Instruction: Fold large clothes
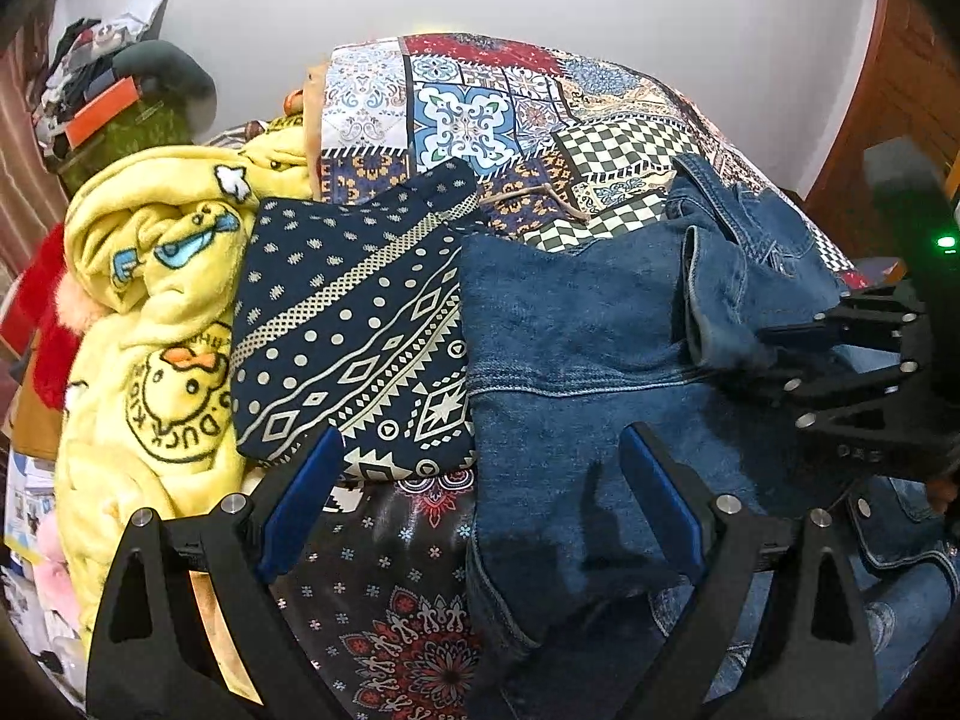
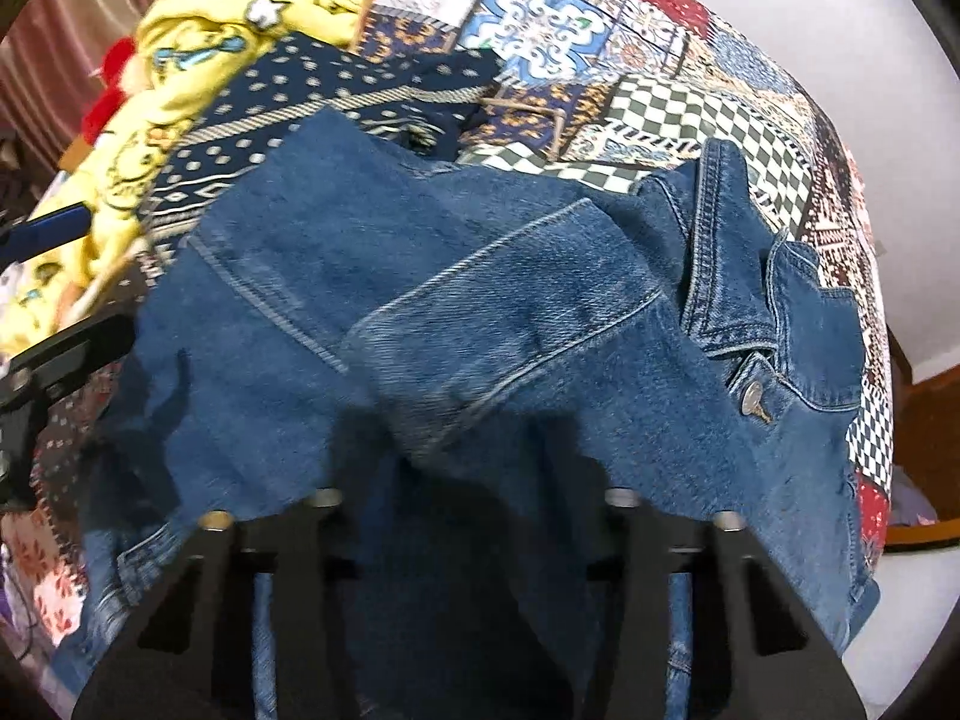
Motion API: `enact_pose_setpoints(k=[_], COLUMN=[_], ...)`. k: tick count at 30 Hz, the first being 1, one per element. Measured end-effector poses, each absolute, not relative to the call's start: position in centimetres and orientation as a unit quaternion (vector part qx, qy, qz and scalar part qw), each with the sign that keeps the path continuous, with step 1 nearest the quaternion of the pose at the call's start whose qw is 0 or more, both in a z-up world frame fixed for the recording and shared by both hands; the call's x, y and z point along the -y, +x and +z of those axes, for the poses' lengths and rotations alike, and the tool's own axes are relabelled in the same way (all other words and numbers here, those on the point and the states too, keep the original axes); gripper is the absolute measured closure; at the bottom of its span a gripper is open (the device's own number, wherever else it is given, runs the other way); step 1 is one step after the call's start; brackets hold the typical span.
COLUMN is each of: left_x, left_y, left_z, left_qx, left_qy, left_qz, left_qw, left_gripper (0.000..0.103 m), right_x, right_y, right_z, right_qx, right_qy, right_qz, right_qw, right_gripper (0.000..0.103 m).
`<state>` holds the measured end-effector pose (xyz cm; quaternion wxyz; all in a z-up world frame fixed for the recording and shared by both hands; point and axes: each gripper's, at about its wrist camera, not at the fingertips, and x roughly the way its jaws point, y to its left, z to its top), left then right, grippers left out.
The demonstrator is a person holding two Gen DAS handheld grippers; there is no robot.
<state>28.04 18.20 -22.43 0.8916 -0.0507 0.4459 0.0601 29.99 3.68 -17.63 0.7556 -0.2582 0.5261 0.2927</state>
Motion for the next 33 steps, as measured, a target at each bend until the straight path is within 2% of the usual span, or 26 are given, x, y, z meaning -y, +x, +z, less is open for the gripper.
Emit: enact_pose_setpoints(k=[3,6,16,20,28,33], left_x=[-17.8,-17.2,-13.8,-12.2,-11.8,-12.4], left_y=[27.8,27.3,27.3,28.6,30.4,29.3], left_z=[-21.9,-21.0,-17.6,-18.3,-25.1,-26.6], left_qx=[-0.443,-0.437,-0.416,-0.430,-0.520,-0.526], left_qy=[-0.041,-0.038,-0.016,-0.016,-0.034,-0.050], left_qz=[0.063,0.060,0.048,0.038,0.056,0.061], left_qw=[0.893,0.897,0.908,0.902,0.852,0.847], left_gripper=[0.010,0.010,0.010,0.009,0.010,0.009], right_x=[-3.5,-2.4,5.9,10.6,19.1,22.1], right_y=[28.9,28.4,29.2,29.8,29.4,29.0], right_z=[-16.4,-14.5,-8.5,-7.4,-9.7,-13.3], right_qx=[-0.503,-0.486,-0.451,-0.449,-0.475,-0.518], right_qy=[-0.263,-0.247,-0.114,-0.051,0.024,0.049], right_qz=[0.299,0.305,0.273,0.255,0.215,0.210], right_qw=[0.767,0.781,0.842,0.855,0.853,0.828], right_gripper=[0.083,0.087,0.089,0.089,0.091,0.091])
